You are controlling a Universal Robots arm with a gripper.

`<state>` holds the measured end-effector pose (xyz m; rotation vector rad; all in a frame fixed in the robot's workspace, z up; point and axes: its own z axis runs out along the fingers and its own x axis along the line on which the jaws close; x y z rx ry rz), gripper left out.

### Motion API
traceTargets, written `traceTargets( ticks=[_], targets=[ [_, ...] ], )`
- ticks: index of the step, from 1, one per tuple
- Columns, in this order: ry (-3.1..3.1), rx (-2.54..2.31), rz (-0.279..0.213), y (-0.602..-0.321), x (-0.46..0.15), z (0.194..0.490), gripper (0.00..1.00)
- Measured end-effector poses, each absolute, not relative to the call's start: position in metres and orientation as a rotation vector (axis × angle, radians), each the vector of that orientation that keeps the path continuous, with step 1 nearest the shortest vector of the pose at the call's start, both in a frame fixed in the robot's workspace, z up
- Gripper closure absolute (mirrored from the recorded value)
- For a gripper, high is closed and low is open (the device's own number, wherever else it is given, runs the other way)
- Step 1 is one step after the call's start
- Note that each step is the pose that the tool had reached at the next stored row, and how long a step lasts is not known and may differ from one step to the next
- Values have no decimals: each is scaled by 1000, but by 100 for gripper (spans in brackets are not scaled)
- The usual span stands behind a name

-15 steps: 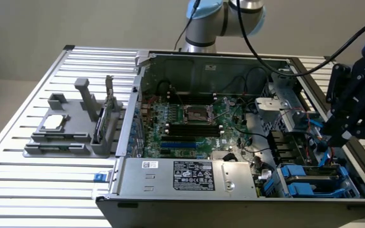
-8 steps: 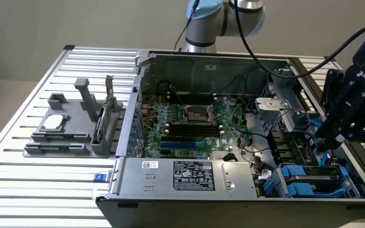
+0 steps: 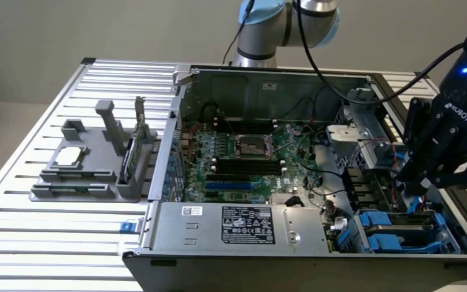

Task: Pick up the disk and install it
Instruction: 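Insert the first disk wire, then insert the second disk wire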

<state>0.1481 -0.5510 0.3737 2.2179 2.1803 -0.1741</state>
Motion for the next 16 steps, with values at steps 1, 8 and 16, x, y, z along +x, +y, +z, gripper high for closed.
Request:
traceTargets(
  ticks=[1, 8, 16],
  targets=[
    [2180, 2218, -174, -551, 148, 372, 69],
    [2180, 2218, -174, -549, 148, 362, 69],
    [2180, 2218, -174, -546, 147, 353, 84]
  ],
)
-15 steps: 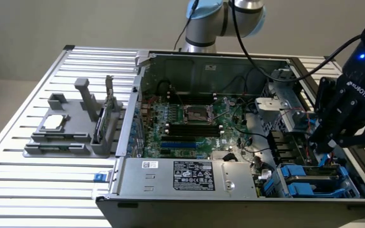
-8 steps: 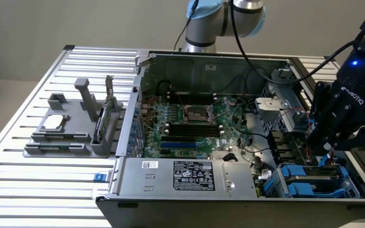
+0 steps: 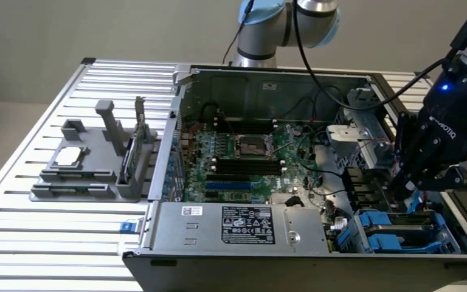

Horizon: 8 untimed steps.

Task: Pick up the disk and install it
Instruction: 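Insert the second disk wire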

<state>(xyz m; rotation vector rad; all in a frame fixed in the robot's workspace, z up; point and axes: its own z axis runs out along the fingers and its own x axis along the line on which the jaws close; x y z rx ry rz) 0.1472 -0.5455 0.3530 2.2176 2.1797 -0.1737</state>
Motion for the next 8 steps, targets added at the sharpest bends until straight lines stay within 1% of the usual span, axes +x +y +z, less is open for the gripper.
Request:
traceTargets(
  ticks=[8],
  targets=[
    [2180, 2217, -174, -545, 145, 357, 84]
  ],
)
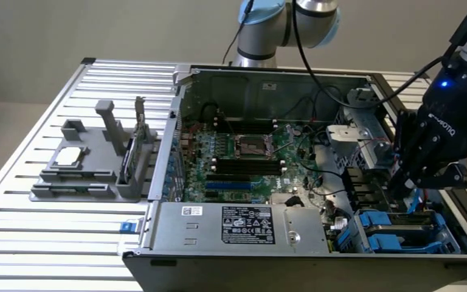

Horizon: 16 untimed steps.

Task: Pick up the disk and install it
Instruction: 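Insert the second disk wire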

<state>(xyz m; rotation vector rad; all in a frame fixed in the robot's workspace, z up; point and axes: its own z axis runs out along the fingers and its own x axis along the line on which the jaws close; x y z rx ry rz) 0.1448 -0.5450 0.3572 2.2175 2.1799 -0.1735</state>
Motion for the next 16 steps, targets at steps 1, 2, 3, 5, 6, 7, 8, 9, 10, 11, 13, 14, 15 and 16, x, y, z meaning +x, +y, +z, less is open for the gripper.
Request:
traceTargets(
  ticks=[1, 2, 3, 5, 6, 7, 8, 9, 10, 11, 13, 14, 15, 16],
  targets=[
    [2180, 2217, -174, -545, 145, 358, 84],
    [2180, 2218, -173, -545, 145, 359, 84],
    [2180, 2218, -173, -545, 145, 359, 84],
    [2180, 2218, -173, -545, 144, 359, 84],
    [2180, 2218, -173, -545, 144, 359, 84],
    [2180, 2218, -173, -545, 144, 359, 84],
    [2180, 2218, -173, -546, 143, 359, 84],
    [2180, 2218, -173, -546, 143, 359, 84],
    [2181, 2217, -173, -546, 143, 359, 84],
    [2181, 2217, -172, -547, 143, 359, 84],
    [2183, 2217, -171, -551, 143, 359, 84],
    [2184, 2217, -170, -552, 143, 359, 84],
    [2185, 2218, -168, -554, 143, 359, 84],
    [2187, 2220, -164, -557, 143, 359, 84]
  ],
)
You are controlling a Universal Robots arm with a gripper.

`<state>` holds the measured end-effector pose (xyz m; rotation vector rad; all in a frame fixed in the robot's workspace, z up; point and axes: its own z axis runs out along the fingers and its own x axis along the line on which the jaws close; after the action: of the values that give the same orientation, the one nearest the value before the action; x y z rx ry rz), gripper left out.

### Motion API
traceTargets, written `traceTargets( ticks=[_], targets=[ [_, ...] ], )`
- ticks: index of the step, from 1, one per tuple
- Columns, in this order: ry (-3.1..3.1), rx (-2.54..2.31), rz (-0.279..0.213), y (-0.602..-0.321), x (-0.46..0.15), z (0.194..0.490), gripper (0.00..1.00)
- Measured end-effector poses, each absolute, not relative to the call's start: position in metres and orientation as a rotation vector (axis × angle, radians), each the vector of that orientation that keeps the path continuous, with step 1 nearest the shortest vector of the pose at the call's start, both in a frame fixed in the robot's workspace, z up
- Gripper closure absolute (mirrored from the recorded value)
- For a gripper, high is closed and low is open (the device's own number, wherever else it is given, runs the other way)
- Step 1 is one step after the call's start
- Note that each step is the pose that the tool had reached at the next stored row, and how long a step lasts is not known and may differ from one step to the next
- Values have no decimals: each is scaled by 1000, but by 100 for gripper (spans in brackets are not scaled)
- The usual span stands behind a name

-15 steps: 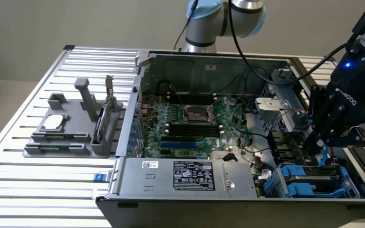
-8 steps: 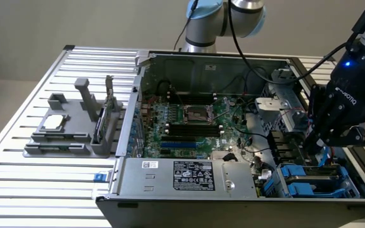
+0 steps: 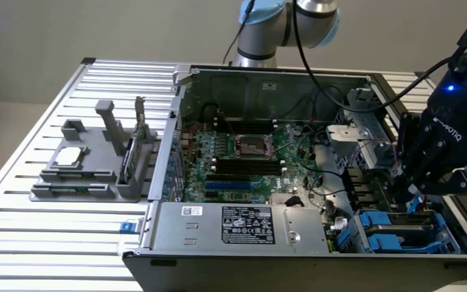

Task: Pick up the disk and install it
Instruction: 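Insert the second disk wire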

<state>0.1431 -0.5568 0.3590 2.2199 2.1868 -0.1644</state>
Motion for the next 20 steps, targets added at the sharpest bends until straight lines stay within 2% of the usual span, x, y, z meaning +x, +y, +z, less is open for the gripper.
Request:
traceTargets(
  ticks=[11, 20],
  targets=[
    [2207, 2234, -129, -564, 144, 359, 84],
    [2210, 2236, -125, -566, 146, 358, 84]
  ],
)
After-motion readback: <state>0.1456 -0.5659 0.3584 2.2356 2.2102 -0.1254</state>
